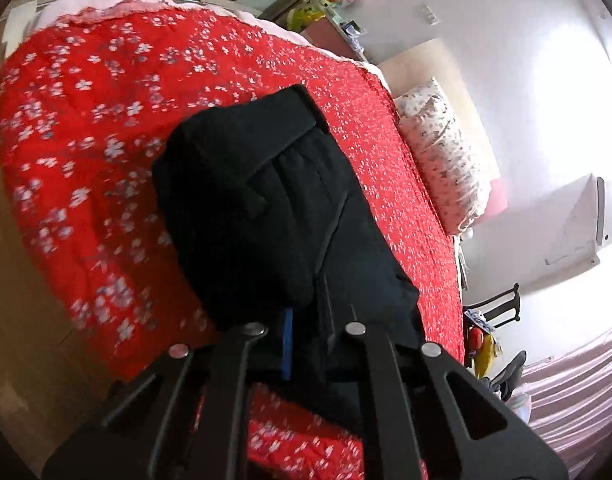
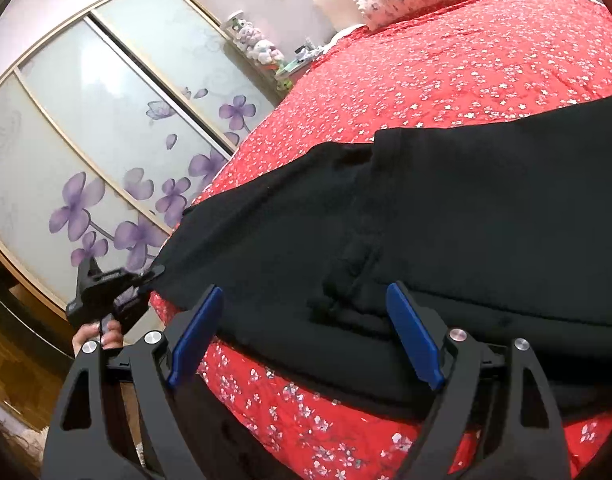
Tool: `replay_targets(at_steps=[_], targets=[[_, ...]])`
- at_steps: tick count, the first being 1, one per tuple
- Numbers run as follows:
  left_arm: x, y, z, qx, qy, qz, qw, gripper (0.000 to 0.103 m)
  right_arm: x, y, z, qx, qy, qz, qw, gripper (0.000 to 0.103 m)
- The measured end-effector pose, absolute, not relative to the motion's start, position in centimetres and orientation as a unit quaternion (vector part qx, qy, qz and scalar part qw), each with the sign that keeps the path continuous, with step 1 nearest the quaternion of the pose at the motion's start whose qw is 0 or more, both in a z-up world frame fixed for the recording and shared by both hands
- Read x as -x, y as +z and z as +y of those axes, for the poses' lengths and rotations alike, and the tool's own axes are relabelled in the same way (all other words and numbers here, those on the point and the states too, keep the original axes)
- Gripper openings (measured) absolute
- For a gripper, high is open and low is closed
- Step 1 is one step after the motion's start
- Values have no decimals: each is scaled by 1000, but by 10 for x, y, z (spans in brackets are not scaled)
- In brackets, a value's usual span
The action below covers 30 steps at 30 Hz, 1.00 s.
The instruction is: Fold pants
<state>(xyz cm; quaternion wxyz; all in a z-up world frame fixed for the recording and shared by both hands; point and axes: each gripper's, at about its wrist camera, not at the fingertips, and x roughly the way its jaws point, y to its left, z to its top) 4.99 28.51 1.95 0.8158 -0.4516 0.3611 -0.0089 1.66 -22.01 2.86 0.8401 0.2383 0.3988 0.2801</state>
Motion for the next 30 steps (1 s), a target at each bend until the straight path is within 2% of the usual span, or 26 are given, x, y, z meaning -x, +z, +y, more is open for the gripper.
replay_targets(at_steps=[2,6,8,10,11,16,27,29,30], targets=[[-52,9,284,439,3,373,817,9,-17,29,-221,-239,279,397,841,85],[-58,-9,287,455,6,381,805,19,-14,29,-220,-238,280,397,841,85],[-52,-2,290,460,1,373,806,29,-13,31,-220,-232,280,394,844,85],[-40,6,299,464,23,357,810,56,-12,31,-222,-231,279,392,846,85],[-35,8,302,468,31,347,812,59,-12,31,-223,-234,278,391,846,85],[-31,3,330,508,36,338,791,59,-14,30,-221,-243,278,394,842,85],[-70,-3,345,525,47,350,774,58,-14,28,-214,-228,282,400,842,85],[-75,0,343,518,50,355,777,54,-15,28,-214,-227,282,400,842,85],[-74,4,339,507,50,353,784,49,-15,28,-214,-226,282,401,842,85]])
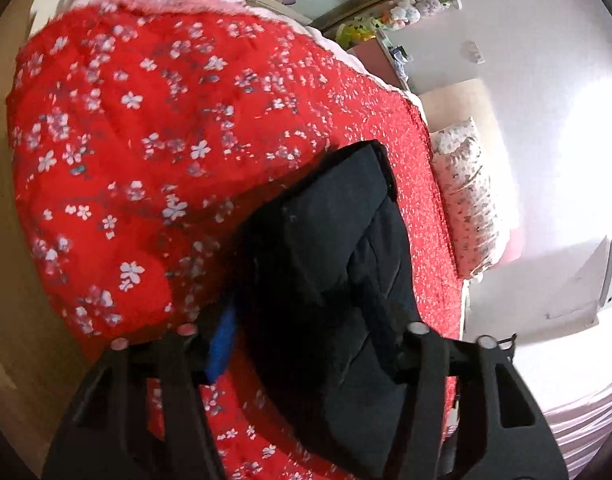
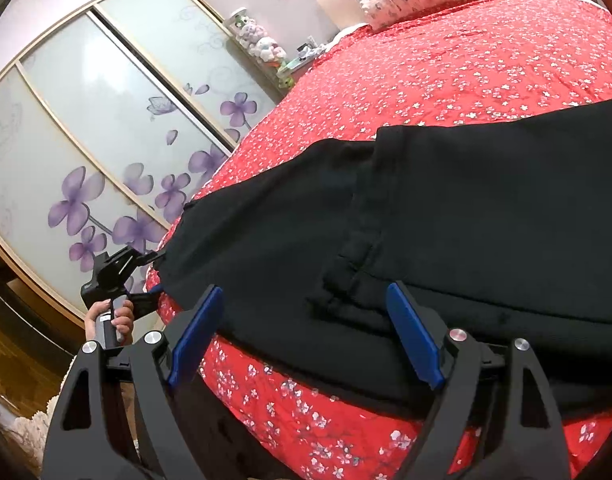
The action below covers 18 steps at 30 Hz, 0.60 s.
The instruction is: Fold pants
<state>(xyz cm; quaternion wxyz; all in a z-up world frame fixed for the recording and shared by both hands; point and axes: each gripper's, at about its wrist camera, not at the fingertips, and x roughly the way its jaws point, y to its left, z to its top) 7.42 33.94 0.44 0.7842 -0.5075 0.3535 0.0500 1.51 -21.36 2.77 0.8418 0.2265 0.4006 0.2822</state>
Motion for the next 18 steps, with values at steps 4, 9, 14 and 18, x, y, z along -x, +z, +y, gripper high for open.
replay_targets(at_steps=[4,9,14,18], targets=[[-70,23,328,446,34,341,827,42,-16,27,-211,-224,284,402,841,85],[-78,1,338,496,48,350,793,46,-14,27,-208,-220,285,404,841,85],[-89,-3,334,508,68,344,787,54,-13,27,-211,-220,283,404,842,85],[-89,9,328,477,84,346,803,34,-10,31,-217,-223,279,397,845,85]])
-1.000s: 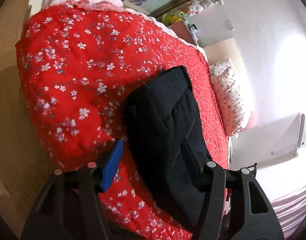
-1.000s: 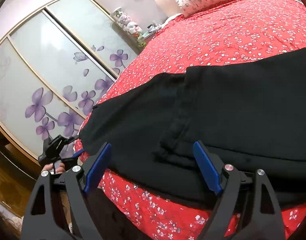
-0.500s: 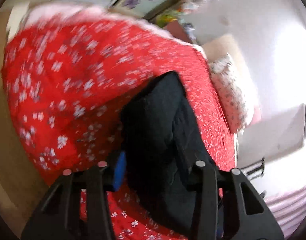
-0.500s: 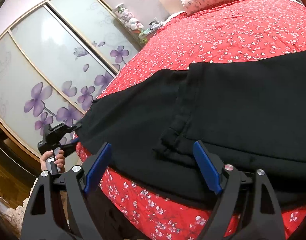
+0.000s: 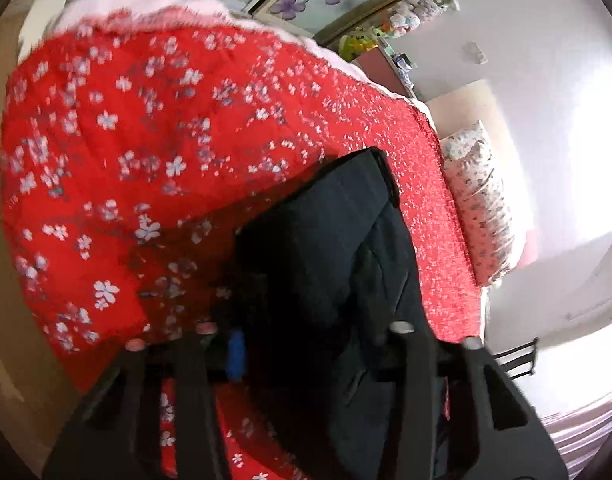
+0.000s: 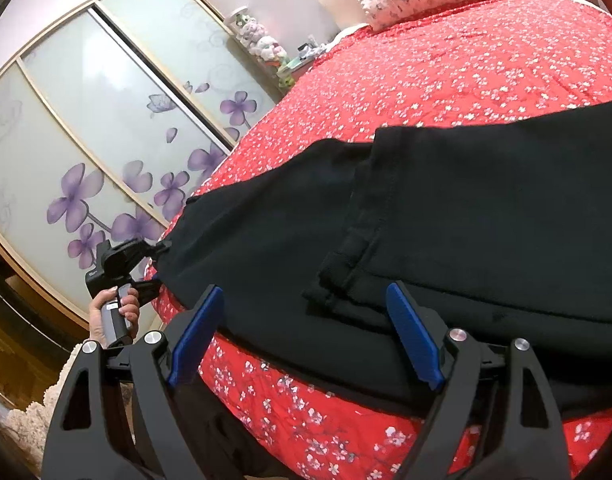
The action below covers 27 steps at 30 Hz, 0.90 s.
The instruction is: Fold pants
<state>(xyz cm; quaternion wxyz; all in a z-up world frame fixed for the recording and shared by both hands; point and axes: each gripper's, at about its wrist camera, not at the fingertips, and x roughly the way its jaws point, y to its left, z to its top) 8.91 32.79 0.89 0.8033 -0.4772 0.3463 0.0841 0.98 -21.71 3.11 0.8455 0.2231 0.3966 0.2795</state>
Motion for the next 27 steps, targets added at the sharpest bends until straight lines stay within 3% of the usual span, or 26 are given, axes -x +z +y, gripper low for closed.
replay_targets(at_steps=[4,12,19,27], targets=[[-85,29,320,447,71,335,826,27,-4,39,-235,-244,273,373,852,85],[-90,106,256,354,21,303,885,25,9,69,-296,-327,231,285,871,85],[-86,181,160,285,-71,271,917,25,18,80,-347,-386,204,229,870,86],[-98,209,40,249,-167,289,909,25,25,78,-388,-431,181,194,862,86]])
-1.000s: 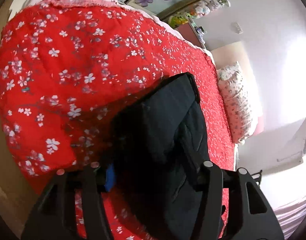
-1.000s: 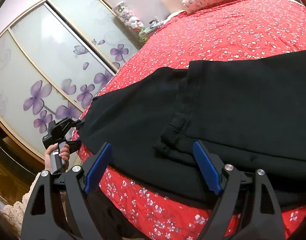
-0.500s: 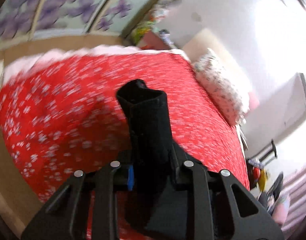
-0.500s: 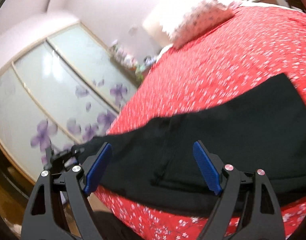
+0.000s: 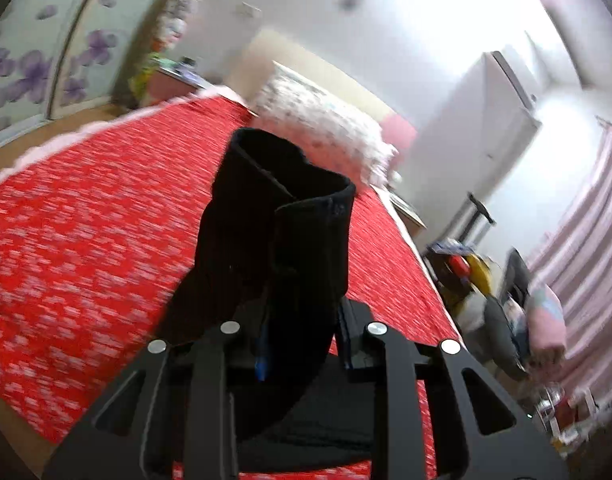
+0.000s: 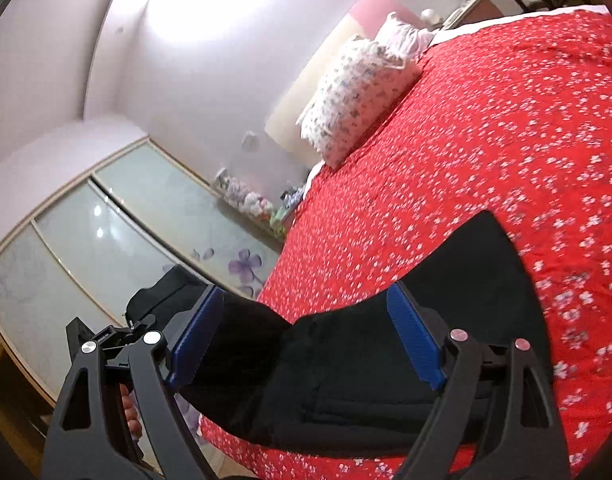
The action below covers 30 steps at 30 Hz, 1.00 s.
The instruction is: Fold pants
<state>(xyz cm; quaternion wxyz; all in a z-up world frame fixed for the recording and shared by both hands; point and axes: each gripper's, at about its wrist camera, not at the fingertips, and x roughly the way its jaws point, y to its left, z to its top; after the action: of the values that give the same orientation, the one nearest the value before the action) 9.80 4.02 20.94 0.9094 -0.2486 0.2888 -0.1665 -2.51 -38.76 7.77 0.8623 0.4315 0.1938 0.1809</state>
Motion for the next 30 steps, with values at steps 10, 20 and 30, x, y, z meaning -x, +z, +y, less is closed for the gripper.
replay_targets(at_steps=[10,20,30], targets=[[-106,139,-138,199,-257,378,867,24,48,79,-444,-471,101,127,867,86],[-74,86,-236,56,-274,389,878,25,50,69,-474,-492,71,104,862,94],[-56,53,-267,-27,-267,398,877,34,45,64,-474,-489,68,113,862,94]])
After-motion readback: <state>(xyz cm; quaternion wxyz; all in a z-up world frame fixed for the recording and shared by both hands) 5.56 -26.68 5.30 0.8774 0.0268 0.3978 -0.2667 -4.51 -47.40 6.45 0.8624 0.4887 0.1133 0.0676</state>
